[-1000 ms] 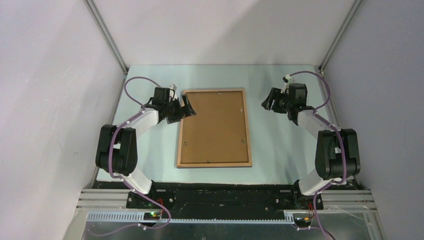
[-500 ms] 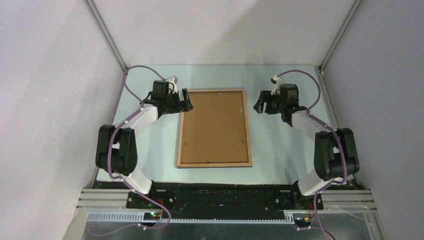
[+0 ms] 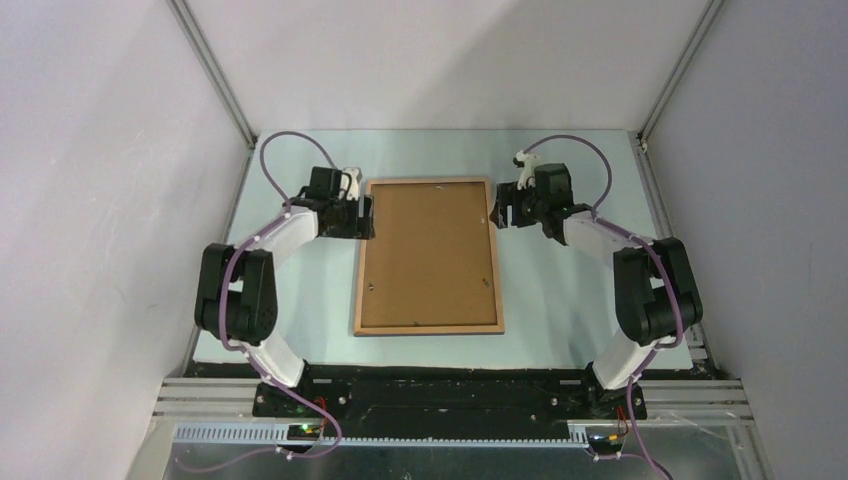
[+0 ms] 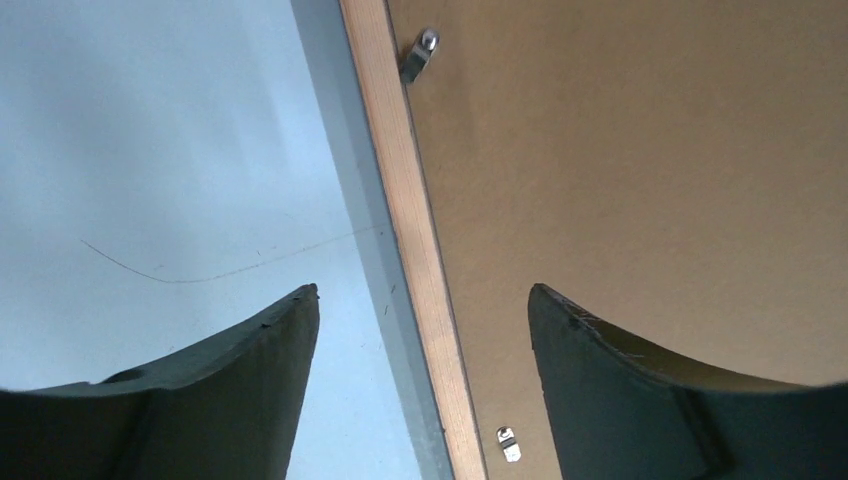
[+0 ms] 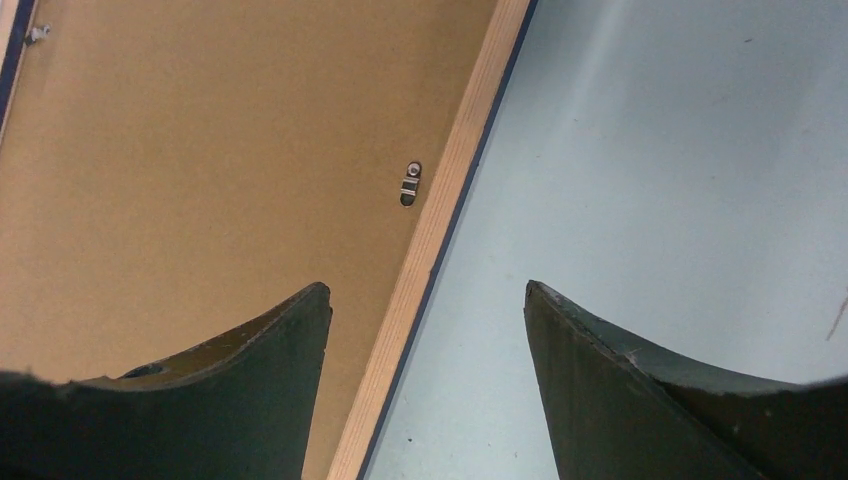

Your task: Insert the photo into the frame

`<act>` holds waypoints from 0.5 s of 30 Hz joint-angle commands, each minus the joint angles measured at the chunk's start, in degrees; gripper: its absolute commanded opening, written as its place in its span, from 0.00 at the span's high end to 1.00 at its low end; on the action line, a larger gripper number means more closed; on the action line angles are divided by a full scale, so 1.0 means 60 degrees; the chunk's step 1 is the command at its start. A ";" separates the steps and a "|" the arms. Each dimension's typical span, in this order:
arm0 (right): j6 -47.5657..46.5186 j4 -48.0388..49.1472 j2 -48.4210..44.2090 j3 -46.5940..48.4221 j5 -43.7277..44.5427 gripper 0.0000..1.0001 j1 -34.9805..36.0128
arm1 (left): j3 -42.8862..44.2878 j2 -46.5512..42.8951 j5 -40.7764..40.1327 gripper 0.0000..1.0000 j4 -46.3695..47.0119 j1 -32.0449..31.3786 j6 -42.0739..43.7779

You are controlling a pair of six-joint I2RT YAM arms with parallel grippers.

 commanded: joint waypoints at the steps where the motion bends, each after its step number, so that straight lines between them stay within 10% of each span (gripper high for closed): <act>1: -0.0248 -0.0002 0.0196 0.0447 0.0232 0.25 0.0172 | 0.0458 0.0539 0.0262 0.21 -0.0591 -0.0030 0.0522; 15: -0.0228 -0.0209 0.0022 0.0452 0.0202 0.26 0.0365 | 0.0727 0.1418 0.0634 0.54 -0.0894 -0.0011 0.0523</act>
